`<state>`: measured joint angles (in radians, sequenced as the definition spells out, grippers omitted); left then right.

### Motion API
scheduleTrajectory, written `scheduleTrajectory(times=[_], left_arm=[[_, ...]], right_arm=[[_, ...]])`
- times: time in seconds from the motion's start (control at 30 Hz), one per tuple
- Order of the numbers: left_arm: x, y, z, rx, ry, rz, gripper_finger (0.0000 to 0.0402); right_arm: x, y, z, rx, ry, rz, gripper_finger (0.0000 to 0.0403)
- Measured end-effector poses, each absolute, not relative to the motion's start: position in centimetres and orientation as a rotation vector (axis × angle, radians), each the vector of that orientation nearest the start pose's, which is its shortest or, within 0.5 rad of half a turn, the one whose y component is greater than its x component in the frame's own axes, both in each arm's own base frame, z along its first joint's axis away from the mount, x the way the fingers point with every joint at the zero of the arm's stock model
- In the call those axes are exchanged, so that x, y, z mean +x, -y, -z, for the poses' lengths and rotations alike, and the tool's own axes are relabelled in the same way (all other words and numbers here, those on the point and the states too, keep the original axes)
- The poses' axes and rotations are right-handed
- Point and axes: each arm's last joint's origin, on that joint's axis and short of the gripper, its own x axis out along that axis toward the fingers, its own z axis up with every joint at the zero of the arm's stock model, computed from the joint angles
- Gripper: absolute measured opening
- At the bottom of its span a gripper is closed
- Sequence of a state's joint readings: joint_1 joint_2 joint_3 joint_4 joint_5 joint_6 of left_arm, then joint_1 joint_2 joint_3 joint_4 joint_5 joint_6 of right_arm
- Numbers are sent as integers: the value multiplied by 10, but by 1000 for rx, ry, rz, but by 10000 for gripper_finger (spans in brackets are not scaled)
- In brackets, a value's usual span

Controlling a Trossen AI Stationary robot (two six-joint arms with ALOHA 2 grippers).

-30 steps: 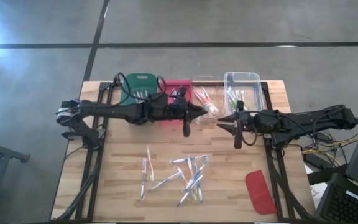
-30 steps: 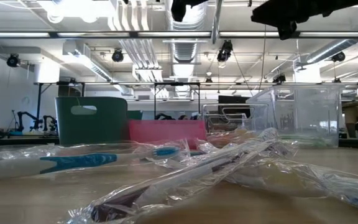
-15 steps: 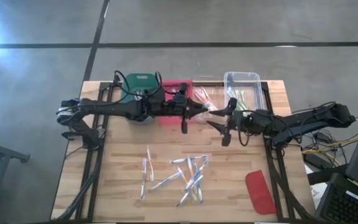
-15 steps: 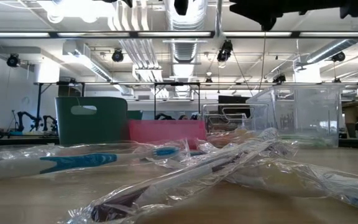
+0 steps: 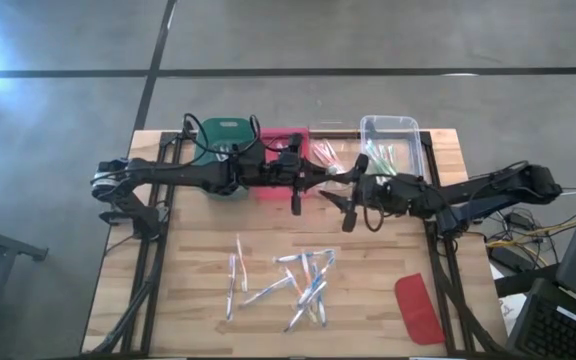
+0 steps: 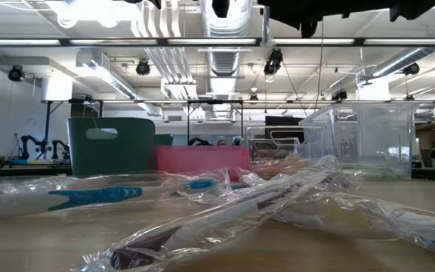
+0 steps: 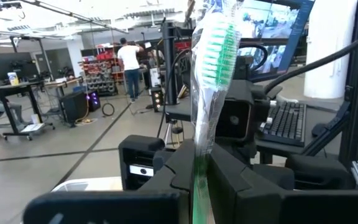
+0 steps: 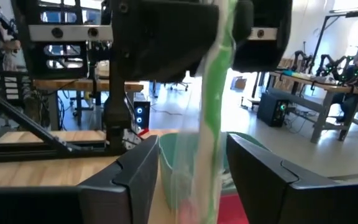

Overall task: Pick & Place Toothbrushes
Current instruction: Put the green toothbrush into the white bin

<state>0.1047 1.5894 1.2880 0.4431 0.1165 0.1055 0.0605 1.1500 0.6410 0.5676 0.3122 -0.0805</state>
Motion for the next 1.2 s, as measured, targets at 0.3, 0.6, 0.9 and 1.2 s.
scheduleTrajectory(times=[0.3,0.6,0.9,1.2], left_arm=[[371,-36,-365,120,134,4,26],[371,-35,-364,119,127,7,25],[365,-36,-365,175,66,-31,96],[326,-42,-379,281,-165,-365,189]], right_arm=[[257,-7,-289,-73,25,253,109],[254,-6,-290,-74,15,257,21],[249,-4,-289,-86,-37,290,22],[219,12,-318,-131,-234,484,24]])
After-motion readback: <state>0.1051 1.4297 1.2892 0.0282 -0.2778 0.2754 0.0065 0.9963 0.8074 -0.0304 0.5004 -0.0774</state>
